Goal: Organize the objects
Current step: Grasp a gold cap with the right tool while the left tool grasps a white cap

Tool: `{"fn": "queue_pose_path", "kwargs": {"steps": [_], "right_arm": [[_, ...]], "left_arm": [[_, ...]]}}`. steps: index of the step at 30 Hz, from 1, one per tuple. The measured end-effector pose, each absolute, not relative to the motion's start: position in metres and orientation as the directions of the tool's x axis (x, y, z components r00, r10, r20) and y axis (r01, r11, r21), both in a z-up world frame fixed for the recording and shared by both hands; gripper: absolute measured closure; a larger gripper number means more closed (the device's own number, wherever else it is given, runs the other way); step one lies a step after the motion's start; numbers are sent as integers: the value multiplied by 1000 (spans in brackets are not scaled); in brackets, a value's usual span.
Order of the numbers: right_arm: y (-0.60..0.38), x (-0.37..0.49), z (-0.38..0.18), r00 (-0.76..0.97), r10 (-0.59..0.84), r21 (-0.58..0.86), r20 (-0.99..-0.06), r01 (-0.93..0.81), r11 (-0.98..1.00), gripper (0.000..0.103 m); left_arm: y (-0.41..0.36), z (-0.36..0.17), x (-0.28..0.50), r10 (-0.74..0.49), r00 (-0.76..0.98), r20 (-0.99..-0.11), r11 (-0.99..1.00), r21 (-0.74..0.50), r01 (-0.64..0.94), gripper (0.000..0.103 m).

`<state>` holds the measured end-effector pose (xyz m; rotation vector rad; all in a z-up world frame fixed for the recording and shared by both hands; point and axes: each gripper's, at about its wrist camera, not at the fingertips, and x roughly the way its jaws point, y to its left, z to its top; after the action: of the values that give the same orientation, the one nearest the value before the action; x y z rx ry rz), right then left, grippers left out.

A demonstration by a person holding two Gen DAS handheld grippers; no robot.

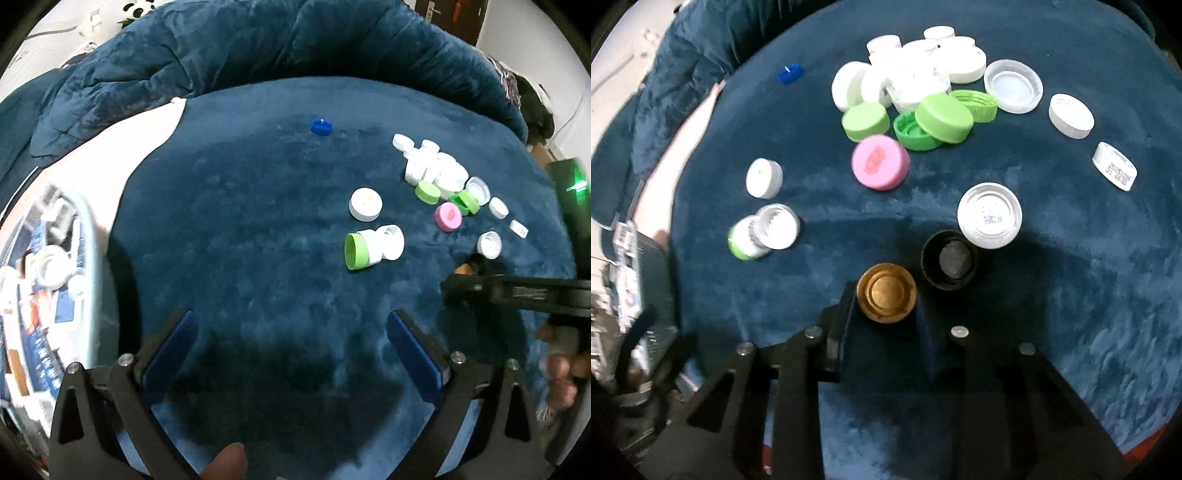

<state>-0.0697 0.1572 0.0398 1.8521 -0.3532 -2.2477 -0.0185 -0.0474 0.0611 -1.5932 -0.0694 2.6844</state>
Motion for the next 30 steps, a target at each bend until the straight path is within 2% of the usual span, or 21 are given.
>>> {"fn": "queue_pose_path", "kwargs": {"steps": [2, 6, 11, 15, 18, 22, 26, 28, 30], "right_arm": [[161, -67, 43, -188, -337, 345, -922, -14, -938, 72], [163, -63, 43, -178, -343, 353, -922, -22, -936, 72], [168, -59, 38, -169, -348, 359, -922, -37, -933, 72], [165, -69, 36, -165, -354, 365, -921, -42, -930, 72], [167, -68, 36, -166, -359, 371, -918, -49, -927, 72], [169, -65, 36, -171, -357, 370, -918, -53, -927, 72], [170, -64, 38, -175, -349, 364, -921, -63, -929, 72], [174, -62, 40, -177, -338, 356, -924, -76, -932, 72], [180, -61, 39, -179, -328, 349, -927, -99, -932, 72]], "left_arm": [[-41, 54, -28, 27, -474, -880, -1000, -30, 0, 1], [-30, 50, -51, 72, -490, -869, -997, -79, -5, 1], [-22, 33, -77, 32, -458, -888, -999, -22, -26, 1], [-44, 26, -75, -59, -436, -898, -997, 30, 74, 1], [-59, 32, -62, -78, -463, -883, -991, 17, 133, 1], [-34, 47, -53, -6, -526, -850, -1000, 2, 8, 1], [6, 47, -58, 32, -548, -836, -988, 56, -142, 2], [24, 45, -65, 28, -564, -825, -973, 107, -205, 5], [32, 39, -73, 51, -553, -832, -963, 106, -249, 8]]}}
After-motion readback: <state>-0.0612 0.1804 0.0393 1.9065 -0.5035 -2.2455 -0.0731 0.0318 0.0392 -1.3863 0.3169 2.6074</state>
